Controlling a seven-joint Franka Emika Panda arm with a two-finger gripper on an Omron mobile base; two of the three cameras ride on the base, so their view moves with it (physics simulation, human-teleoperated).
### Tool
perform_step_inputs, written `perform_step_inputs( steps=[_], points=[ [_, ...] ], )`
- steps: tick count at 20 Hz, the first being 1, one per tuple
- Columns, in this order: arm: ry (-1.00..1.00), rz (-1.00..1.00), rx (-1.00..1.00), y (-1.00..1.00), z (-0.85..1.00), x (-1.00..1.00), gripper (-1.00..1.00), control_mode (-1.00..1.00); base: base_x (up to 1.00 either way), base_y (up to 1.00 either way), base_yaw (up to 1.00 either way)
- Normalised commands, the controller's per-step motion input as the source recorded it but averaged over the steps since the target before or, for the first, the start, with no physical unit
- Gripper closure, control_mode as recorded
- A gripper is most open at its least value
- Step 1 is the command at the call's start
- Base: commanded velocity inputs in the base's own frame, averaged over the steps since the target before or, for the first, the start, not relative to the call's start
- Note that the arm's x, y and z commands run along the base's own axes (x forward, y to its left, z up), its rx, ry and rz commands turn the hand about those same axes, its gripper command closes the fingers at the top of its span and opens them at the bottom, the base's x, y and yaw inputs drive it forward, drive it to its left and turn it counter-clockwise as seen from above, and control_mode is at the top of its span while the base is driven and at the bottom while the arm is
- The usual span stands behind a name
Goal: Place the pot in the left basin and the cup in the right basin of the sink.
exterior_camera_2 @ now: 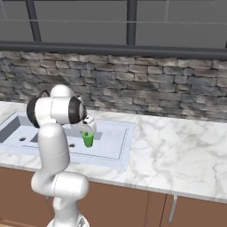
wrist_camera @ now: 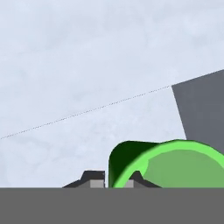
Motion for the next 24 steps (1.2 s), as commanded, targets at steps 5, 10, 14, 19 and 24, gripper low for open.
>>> perform_step_inputs(
  steps=[5,10,14,19,24],
  points=[
    [-0.02,0.01,-0.04,0.11,-0.38,0.01,1.00,-1.00,0.00,0.00,0.00],
    [-0.01,0.01,0.00,0.05,-0.29,0.03,1.00,-1.00,0.00,0.00,0.00],
    [-0.01,0.00,0.00,0.01,-0.19,0.00,-1.00,-1.00,0.00,0.00,0.00],
    [0.00,0.00,0.00,0.00,-0.02,-0.06,-1.00,-1.00,0.00,0.00,0.00],
    [0.00,-0.04,0.03,-0.02,0.19,-0.06,-1.00,-1.00,0.00,0.00,0.00]
  ],
)
